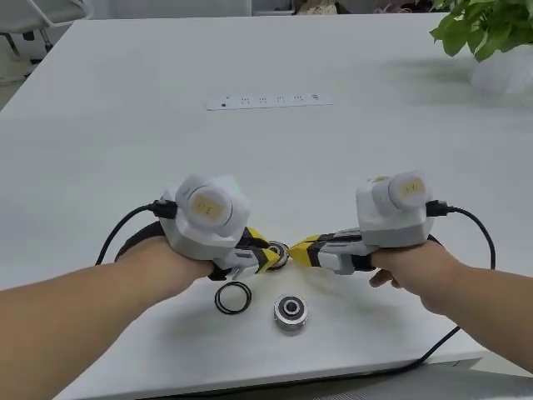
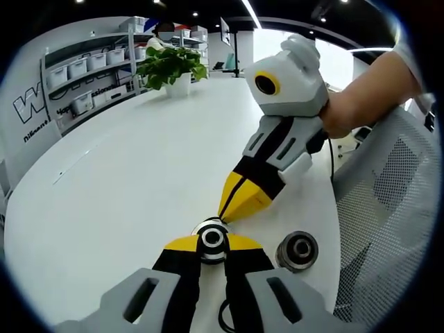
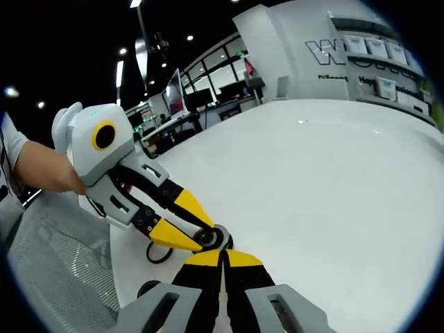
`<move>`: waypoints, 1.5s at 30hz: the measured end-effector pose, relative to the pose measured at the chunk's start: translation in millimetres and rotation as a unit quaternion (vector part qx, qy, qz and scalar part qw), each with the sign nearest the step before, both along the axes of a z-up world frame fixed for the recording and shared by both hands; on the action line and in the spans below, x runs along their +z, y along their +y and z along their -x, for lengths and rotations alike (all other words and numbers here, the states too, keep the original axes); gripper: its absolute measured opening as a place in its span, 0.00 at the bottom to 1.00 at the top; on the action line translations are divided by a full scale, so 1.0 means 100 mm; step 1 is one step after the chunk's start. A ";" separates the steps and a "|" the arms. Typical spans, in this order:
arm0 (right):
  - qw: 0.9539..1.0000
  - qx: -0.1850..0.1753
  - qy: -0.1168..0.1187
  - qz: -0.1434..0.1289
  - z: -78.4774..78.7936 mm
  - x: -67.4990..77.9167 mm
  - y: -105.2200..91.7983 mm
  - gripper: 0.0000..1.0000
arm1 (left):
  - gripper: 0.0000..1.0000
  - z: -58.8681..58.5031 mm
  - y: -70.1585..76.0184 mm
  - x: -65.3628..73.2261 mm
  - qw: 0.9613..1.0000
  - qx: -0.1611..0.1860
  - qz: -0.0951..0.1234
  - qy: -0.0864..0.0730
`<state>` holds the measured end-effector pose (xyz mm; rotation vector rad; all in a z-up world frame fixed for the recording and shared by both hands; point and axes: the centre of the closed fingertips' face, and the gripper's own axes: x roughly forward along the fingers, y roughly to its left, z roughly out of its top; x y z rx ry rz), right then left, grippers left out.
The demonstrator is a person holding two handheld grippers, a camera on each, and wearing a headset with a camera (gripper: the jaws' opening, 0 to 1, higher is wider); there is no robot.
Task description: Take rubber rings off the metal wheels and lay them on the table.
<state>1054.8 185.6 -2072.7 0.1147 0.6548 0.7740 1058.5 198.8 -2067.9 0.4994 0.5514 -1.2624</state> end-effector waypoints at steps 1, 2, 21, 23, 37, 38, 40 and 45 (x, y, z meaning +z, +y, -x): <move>1.000 0.000 0.000 -0.002 0.00 0.00 0.00 0.00 | 0.08 0.00 0.00 0.00 1.000 0.000 0.000 0.000; 1.000 0.000 -0.001 -0.005 0.00 0.01 0.01 0.00 | 0.08 0.00 0.00 0.00 1.000 0.001 0.000 0.000; 1.000 0.014 -0.010 -0.003 0.01 0.07 0.11 0.00 | 0.08 0.00 0.00 0.00 1.000 0.005 -0.003 0.001; 1.000 0.016 -0.011 -0.006 0.02 0.08 0.13 0.00 | 0.08 0.00 0.00 0.00 1.000 0.005 -0.003 0.001; 0.999 0.018 -0.015 -0.025 0.01 0.13 0.18 0.00 | 0.08 0.00 0.01 0.00 1.000 0.007 -0.001 0.001; 0.999 0.017 -0.016 -0.023 0.01 0.12 0.18 0.00 | 0.08 0.00 0.01 0.00 1.000 0.008 0.000 0.002; 1.000 0.014 -0.013 -0.025 0.01 0.12 0.16 0.00 | 0.08 0.00 0.01 0.00 1.000 0.008 -0.001 0.002; 1.000 0.007 -0.014 -0.025 -0.01 0.12 0.13 0.00 | 0.08 0.00 0.01 0.00 1.000 0.011 0.001 0.001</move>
